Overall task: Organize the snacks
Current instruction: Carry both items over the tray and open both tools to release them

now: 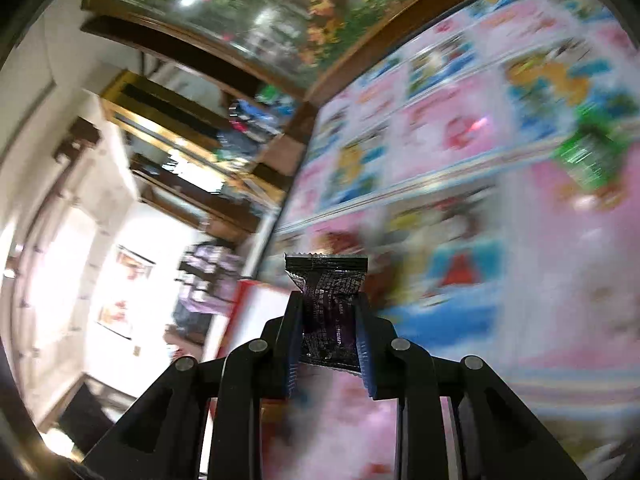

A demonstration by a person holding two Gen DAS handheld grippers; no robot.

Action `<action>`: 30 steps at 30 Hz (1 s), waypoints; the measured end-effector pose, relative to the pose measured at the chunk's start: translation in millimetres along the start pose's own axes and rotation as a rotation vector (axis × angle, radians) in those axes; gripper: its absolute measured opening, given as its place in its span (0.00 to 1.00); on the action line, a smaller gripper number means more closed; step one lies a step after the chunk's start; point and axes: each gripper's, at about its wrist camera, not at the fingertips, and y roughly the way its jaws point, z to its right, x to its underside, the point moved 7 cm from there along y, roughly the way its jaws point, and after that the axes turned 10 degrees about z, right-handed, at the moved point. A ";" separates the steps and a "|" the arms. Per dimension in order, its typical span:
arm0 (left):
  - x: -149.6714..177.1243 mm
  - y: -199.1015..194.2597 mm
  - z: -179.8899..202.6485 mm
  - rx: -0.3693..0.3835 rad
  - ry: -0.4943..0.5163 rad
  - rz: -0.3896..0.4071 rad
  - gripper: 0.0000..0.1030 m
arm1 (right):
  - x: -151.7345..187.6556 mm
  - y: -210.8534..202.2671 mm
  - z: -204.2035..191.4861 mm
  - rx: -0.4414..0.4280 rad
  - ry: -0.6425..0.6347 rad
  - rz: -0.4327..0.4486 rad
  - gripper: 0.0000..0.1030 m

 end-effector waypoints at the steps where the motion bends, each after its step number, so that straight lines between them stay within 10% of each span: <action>1: 2.1 -1.7 -10.4 -0.016 -0.012 0.005 0.43 | 8.1 10.6 -10.8 -0.023 -0.001 -0.003 0.24; 13: 38.3 -5.5 -93.9 -0.160 -0.133 -0.024 0.43 | 103.5 128.1 -124.7 -0.176 -0.126 -0.124 0.23; 30: 56.1 1.0 -113.8 -0.252 -0.132 -0.037 0.43 | 152.2 130.2 -142.5 -0.128 -0.389 -0.200 0.25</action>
